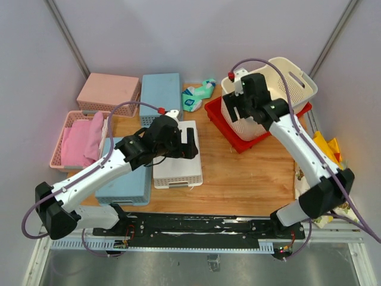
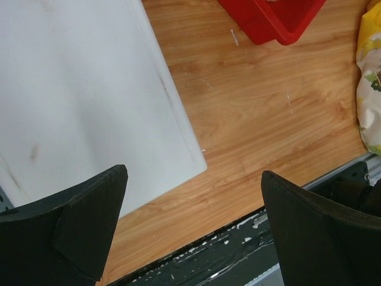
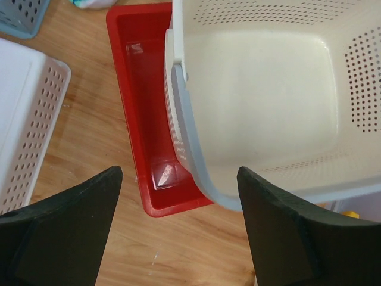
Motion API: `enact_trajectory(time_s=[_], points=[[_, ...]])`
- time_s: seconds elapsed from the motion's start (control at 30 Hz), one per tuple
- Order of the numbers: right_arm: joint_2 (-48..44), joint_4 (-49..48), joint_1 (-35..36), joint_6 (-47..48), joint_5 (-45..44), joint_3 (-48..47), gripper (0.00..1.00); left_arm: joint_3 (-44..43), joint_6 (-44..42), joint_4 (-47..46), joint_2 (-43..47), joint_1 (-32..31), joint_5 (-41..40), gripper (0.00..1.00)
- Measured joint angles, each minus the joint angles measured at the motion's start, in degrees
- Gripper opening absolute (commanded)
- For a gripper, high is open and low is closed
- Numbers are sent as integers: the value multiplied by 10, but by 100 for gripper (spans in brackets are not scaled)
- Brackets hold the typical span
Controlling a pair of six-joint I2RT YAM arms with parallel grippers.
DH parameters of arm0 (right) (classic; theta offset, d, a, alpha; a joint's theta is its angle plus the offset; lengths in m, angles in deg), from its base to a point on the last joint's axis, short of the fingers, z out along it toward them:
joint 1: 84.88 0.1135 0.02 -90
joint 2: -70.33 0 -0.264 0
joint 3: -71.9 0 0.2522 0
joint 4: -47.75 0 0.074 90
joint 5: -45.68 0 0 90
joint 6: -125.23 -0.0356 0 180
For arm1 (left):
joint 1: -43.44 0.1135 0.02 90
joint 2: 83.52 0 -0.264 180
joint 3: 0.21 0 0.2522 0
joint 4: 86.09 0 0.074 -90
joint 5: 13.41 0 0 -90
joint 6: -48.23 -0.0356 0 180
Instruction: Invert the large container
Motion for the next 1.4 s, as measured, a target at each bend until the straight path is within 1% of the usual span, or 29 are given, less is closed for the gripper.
enact_trajectory(time_s=[0.13,0.23,0.3,0.33,0.37,0.47,0.53,0.6,0.63,0.77,0.9,1.03,1.13,1.23,1.4], points=[[97,38,-15,39,41,-57,75,0,0,-11,-7,-16,-3,99],[151,67,-33,60,66,-83,68,0,1,-16,-7,-20,-3,99],[177,85,-43,68,80,-97,55,0,2,-19,-7,-20,-3,99],[187,92,-48,73,86,-104,45,0,3,-19,-7,-21,-3,99],[194,98,-51,78,94,-110,38,0,5,-19,-7,-21,-3,99],[210,117,-58,89,116,-134,22,0,9,-21,-9,-21,-3,99],[218,128,-61,93,133,-151,14,0,11,-24,-11,-21,-2,99],[223,142,-62,98,143,-166,2,0,13,-28,-16,-23,-2,99],[224,150,-62,99,148,-171,1,0,15,-32,-20,-25,-1,99],[228,188,-61,105,161,-200,0,0,24,-46,-38,-32,3,99],[229,221,-62,109,162,-259,0,-1,36,-68,-66,-33,13,99],[218,243,-62,106,161,-311,0,-20,39,-83,-104,-33,21,99],[182,241,-62,98,161,-315,0,-42,39,-92,-129,-33,23,99],[119,227,-62,92,161,-306,0,-58,39,-104,-148,-33,26,99],[4,176,-62,86,138,-241,0,-62,40,-129,-166,-33,39,99]])
